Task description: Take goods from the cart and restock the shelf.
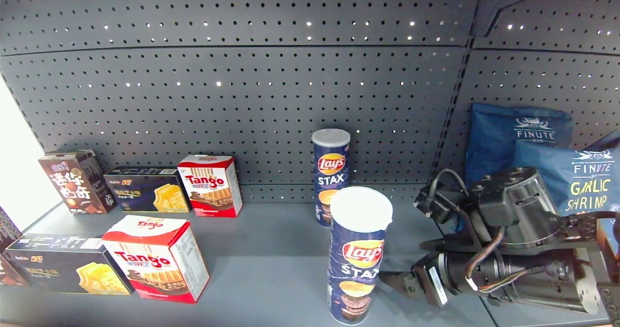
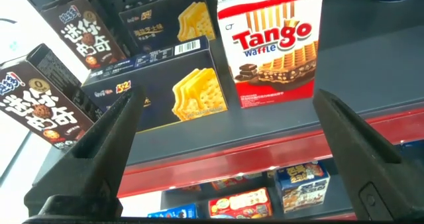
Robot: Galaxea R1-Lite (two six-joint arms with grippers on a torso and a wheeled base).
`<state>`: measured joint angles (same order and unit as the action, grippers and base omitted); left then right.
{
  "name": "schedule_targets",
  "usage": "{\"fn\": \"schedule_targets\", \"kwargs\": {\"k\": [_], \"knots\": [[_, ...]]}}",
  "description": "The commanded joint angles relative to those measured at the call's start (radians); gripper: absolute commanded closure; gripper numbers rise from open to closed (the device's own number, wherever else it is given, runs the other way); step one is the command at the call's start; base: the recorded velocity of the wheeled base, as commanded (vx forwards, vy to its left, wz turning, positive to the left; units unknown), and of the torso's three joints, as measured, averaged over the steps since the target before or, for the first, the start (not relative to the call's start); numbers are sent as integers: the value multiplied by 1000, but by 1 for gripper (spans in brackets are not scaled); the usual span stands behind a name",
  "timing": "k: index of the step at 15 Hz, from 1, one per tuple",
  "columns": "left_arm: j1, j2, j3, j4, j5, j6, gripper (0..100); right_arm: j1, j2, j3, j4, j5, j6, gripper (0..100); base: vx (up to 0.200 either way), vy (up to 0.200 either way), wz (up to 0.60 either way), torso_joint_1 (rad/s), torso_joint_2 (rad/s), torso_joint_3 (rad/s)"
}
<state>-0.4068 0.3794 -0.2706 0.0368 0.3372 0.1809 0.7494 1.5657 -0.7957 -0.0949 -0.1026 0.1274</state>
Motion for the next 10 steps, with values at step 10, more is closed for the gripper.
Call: {"fn": "schedule_targets", "kwargs": {"k": [10], "knots": [[2, -20, 16, 2, 0, -1, 0, 47, 74, -63, 0, -6, 1, 0, 0, 0, 0, 0, 0, 0]]}}
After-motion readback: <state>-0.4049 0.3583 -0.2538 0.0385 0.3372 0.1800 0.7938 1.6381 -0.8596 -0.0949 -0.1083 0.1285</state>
